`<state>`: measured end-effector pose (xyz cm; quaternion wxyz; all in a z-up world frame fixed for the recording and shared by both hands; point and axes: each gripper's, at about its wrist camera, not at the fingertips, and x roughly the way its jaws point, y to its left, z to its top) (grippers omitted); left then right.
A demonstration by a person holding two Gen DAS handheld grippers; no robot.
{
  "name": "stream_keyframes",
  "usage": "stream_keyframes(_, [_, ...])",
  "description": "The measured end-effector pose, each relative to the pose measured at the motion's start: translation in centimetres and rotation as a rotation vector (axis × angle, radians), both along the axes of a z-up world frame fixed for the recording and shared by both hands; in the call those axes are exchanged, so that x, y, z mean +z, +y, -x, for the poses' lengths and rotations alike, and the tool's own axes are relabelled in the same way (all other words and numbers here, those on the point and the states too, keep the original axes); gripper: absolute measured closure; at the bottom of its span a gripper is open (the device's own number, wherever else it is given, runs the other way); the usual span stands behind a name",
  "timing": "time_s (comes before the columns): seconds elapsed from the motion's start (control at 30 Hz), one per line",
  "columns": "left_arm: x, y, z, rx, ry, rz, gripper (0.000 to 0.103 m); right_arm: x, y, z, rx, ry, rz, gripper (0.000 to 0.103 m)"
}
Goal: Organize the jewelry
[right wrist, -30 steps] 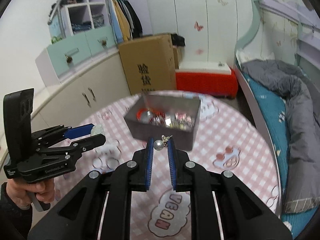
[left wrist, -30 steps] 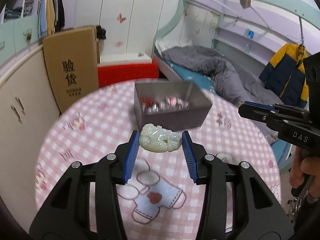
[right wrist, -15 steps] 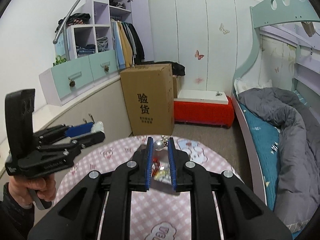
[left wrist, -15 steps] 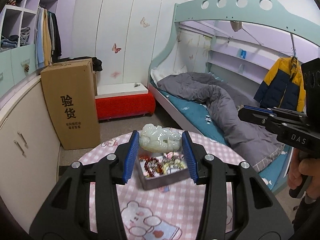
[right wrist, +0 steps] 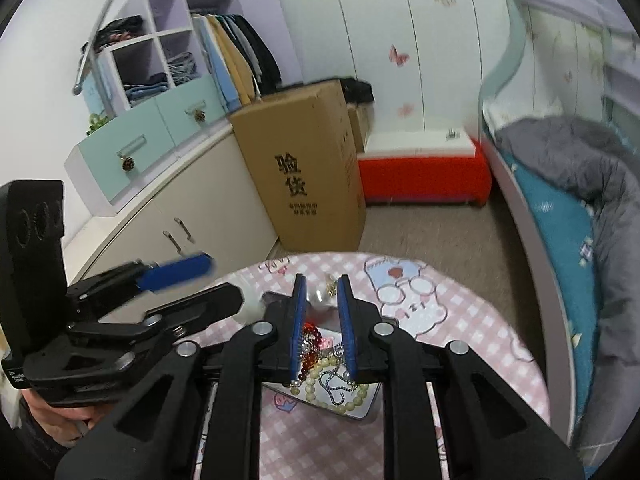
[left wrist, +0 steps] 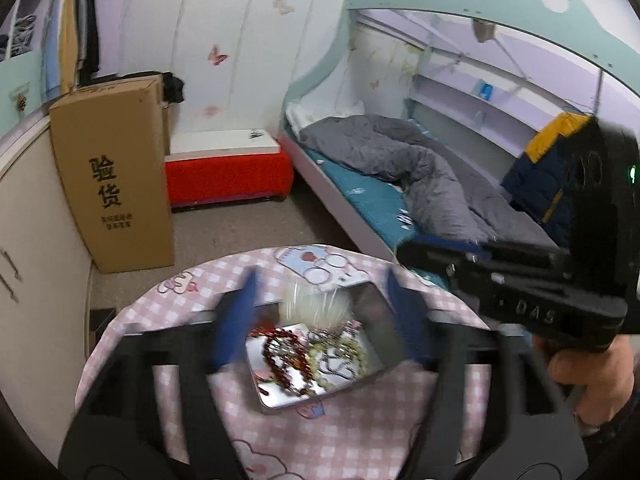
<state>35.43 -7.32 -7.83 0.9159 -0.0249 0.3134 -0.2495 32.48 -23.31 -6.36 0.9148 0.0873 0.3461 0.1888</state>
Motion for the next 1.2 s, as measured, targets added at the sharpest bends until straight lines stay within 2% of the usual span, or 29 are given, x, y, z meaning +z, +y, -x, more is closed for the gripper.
stream_keyframes(0.03, [0.1, 0.3, -0.1, 0.032, -0.009, -0.004, 0.017, -0.1, -0.2, -0.1, -0.008, 0.006, -0.014, 0.065])
stream_keyframes(0.07, [0.2, 0.8, -0.1, 0.058, -0.019, 0.004, 0.015, -0.2, -0.6, 0.1, -0.029, 0.007, -0.021, 0.031])
stream_keyframes(0.1, [0.3, 1.3, -0.1, 0.065, -0.019, 0.018, 0.012, -0.2, -0.8, 0.3, -0.050, -0.003, -0.014, 0.015])
stream_keyframes(0.17, [0.6, 2.1, 0.1, 0.100, -0.024, 0.026, 0.011, 0.1, -1.4, 1.1, -0.080, -0.025, -0.019, 0.008])
stream_keyframes(0.53, [3.8, 4.4, 6.1, 0.202, -0.128, -0.033, 0.009, 3.4, -1.9, 4.3, -0.149, -0.076, -0.027, 0.008])
stream_keyframes(0.9, [6.6, 4.8, 15.0, 0.266, -0.259, -0.091, 0.007, 7.0, -0.1, 12.9, -0.184, -0.181, 0.041, 0.008])
stream_keyframes(1.03, [7.4, 5.2, 18.6, 0.312, -0.303, -0.103, 0.006, 7.7, 0.8, 16.4, -0.204, -0.217, 0.088, 0.008])
stream_keyframes(1.2, [8.2, 5.4, 23.0, 0.362, -0.349, -0.121, 0.006, 8.1, 1.4, 20.6, -0.239, -0.270, 0.098, 0.008])
